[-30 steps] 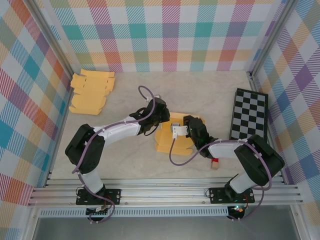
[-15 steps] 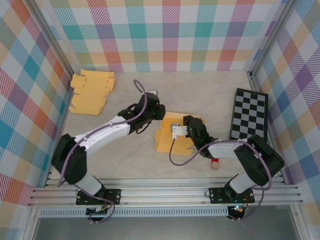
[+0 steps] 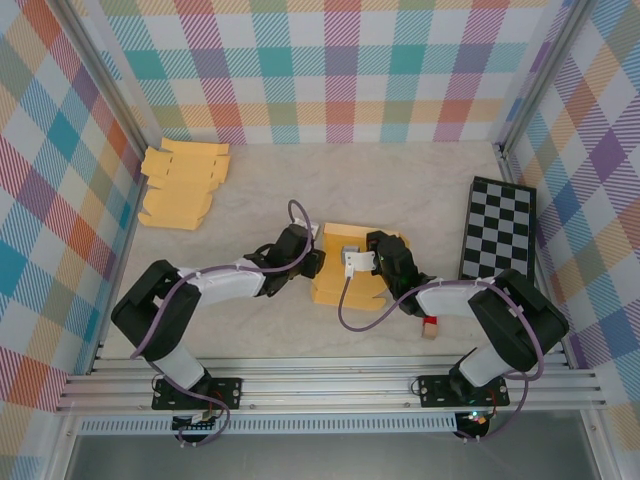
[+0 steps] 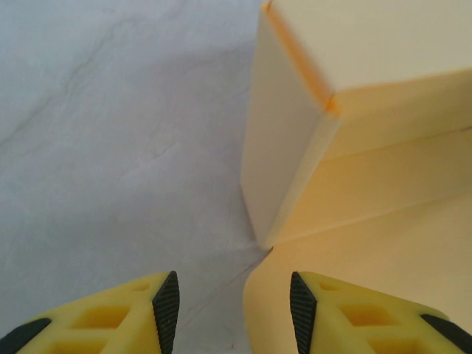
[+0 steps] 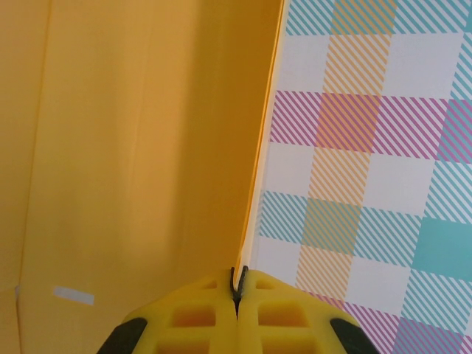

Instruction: Fold the paper box

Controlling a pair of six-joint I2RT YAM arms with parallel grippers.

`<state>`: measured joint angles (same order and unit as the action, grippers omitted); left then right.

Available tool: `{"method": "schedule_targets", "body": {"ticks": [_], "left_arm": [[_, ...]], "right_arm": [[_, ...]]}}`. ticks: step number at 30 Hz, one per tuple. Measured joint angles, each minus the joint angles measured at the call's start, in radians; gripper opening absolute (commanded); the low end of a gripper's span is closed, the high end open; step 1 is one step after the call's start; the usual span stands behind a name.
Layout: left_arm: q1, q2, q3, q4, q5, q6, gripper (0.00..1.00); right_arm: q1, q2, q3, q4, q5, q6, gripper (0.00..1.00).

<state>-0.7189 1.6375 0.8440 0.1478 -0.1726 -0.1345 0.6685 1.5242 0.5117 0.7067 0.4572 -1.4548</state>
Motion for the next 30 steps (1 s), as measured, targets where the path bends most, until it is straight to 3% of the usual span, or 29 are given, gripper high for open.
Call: {"method": "schedule_targets", "body": {"ticks": [12,19,30], "left_arm": [[0.0,0.169,0.087,0.092,-0.032,0.077,0.36],[-0.021,0.229,0.176,0.072,-0.137,0.046,0.0],[-0.074,0.321,0.286,-0.008,-0.341,-0.058,0.0]], "right_arm": [[0.0,0.0,0.0,-0.001,0.0,0.001,0.0],[0.001,0.004,0.003,-0.002,0.012,0.004,0.0],[0.001,0.035,0.022,0.007,0.034,0.019,0.0]]}}
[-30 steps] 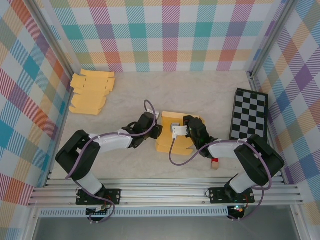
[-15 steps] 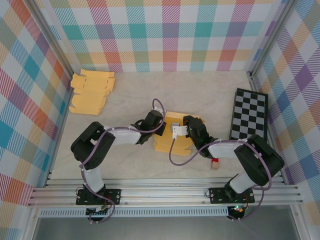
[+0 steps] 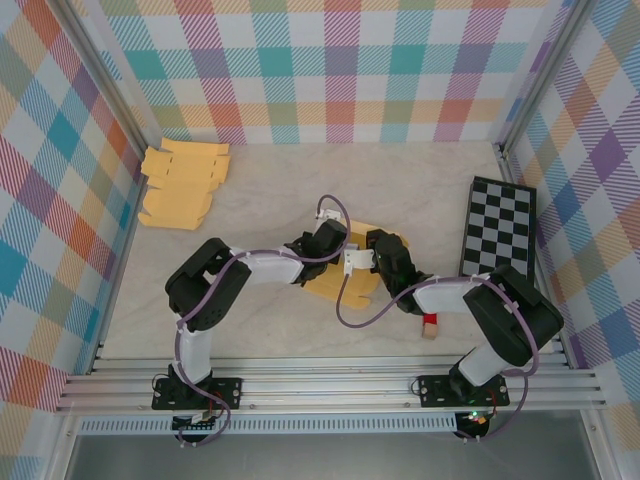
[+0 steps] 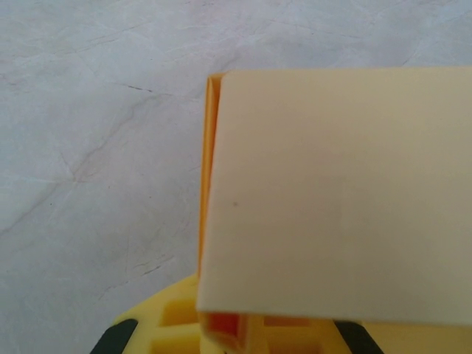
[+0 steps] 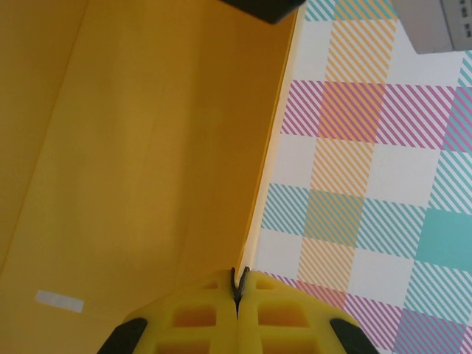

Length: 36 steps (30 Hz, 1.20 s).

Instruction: Fold the paper box

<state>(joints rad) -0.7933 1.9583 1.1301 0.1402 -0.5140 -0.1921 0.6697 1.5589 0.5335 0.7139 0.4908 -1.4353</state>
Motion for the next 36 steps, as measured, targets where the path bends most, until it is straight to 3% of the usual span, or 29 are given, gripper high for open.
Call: {"method": "schedule_targets", "body": {"ticks": [9,21,24,29,36], "left_arm": [[-0.002,-0.001,-0.01,0.029,-0.008,0.002,0.0],[-0.002,-0.025,-0.061,0.064,-0.084,-0.002,0.0],[-0.002,-0.034,-0.075,0.071,-0.101,-0.005,0.0],[-0.002,-0.041,-0.091,0.073,-0.119,-0.021,0.0],[-0.002,-0.05,-0.102,0.072,-0.138,-0.033,0.0]], "right_arm": [[-0.017,-0.079,0.035,-0.162,-0.06,0.15,0.15],[-0.072,-0.383,0.062,-0.512,-0.187,0.467,0.28],[-0.127,-0.437,0.122,-0.62,-0.212,0.642,0.33],[-0.269,-0.441,0.35,-0.865,-0.25,1.088,0.35],[-0.29,-0.293,0.574,-1.099,-0.438,1.616,0.34]]}}
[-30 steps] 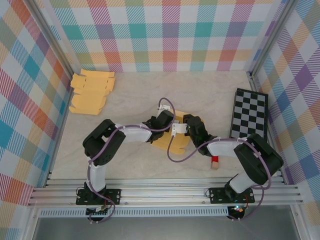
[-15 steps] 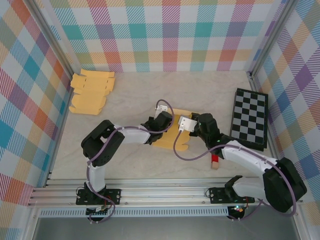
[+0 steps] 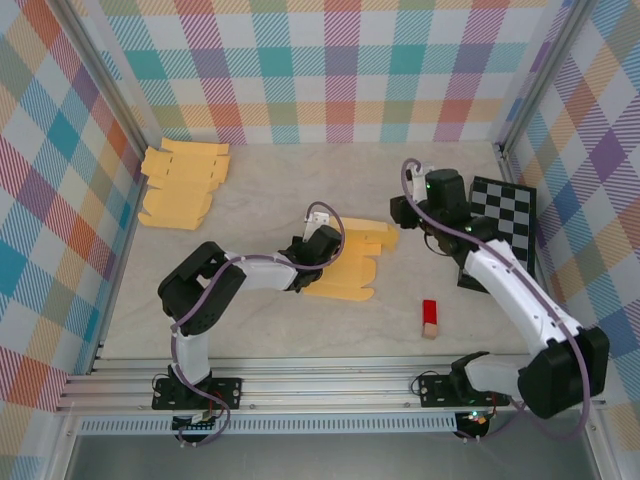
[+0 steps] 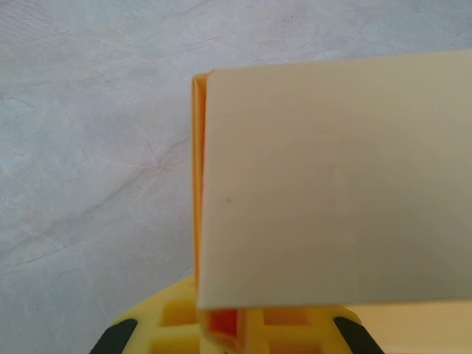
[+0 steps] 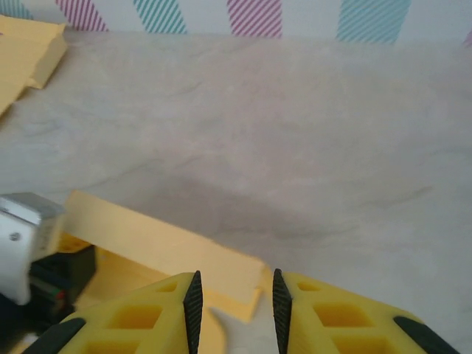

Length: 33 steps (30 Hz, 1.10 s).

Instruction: Fold the paper box

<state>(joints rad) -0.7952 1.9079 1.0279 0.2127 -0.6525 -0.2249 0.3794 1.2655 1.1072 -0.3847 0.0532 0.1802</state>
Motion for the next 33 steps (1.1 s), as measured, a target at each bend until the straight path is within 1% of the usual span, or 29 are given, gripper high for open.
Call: {"method": "schedule_targets", "body": {"ticks": [2,5,10,17,25,29,33], "left_arm": [[0.0,0.0,-0.001,0.0,-0.001,-0.004,0.0],[0.0,0.0,-0.002,0.0,-0.001,-0.006,0.0],[0.0,0.0,-0.003,0.0,-0.001,-0.008,0.0],[0.0,0.0,-0.003,0.0,-0.001,-0.008,0.0],[0.001,0.0,-0.002,-0.008,-0.008,-0.008,0.0],[0.001,0.0,0.0,-0.012,-0.014,-0.008,0.0],[0.001,0.0,0.003,-0.017,-0.014,-0.008,0.0]], "right_arm": [[0.0,0.071,0.021,-0.024,-0.06,0.106,0.35],[0.0,0.158,0.023,-0.048,-0.111,0.207,0.39],[0.0,0.261,0.03,-0.059,-0.149,0.285,0.43],[0.001,0.319,0.056,-0.05,-0.169,0.31,0.45],[0.001,0.39,0.096,-0.035,-0.179,0.311,0.48],[0.001,0.422,0.101,-0.016,-0.208,0.309,0.49],[0.001,0.442,0.113,-0.011,-0.219,0.299,0.52]]}}
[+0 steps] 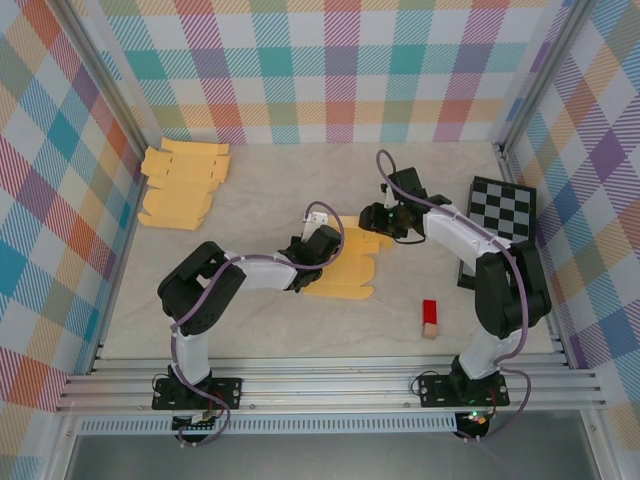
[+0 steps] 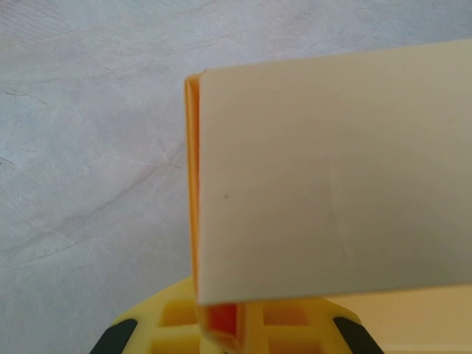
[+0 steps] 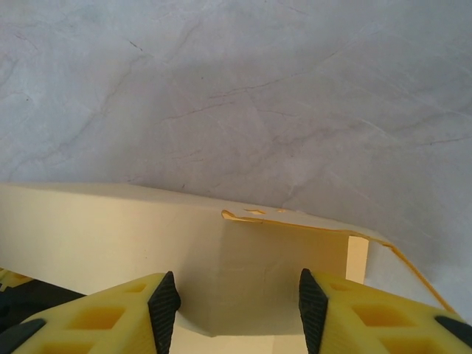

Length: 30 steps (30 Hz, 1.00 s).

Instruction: Fold the paper box

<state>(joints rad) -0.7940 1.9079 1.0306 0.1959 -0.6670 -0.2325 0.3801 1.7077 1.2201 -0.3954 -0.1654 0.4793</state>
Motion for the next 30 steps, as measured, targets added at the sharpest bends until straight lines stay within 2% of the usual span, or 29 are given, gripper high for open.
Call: {"method": "schedule_targets", "body": {"ticks": [3,8,14,18,26,29,30], "left_arm": [[0.0,0.0,0.0,-0.002,0.0,0.0,0.0],[0.0,0.0,0.0,-0.002,0.0,0.001,0.0],[-0.002,0.0,0.002,-0.003,-0.001,0.001,0.0],[-0.002,0.0,0.002,-0.008,-0.007,0.001,0.0],[-0.002,0.0,0.003,-0.021,-0.009,0.0,0.0],[-0.002,0.0,0.005,-0.025,-0.01,-0.004,0.0],[-0.002,0.0,0.008,-0.03,-0.012,-0.007,0.0]], "right_arm": [[-0.001,0.001,0.003,0.007,-0.001,-0.017,0.51],[-0.002,0.027,0.031,0.027,-0.04,-0.013,0.42],[-0.008,0.037,0.025,0.065,-0.105,0.084,0.42],[-0.011,0.037,-0.012,0.121,-0.131,0.163,0.21],[-0.019,0.016,-0.08,0.225,-0.142,0.303,0.0],[-0.018,0.01,-0.092,0.239,-0.134,0.323,0.0],[-0.017,0.008,-0.096,0.243,-0.13,0.327,0.08]]}}
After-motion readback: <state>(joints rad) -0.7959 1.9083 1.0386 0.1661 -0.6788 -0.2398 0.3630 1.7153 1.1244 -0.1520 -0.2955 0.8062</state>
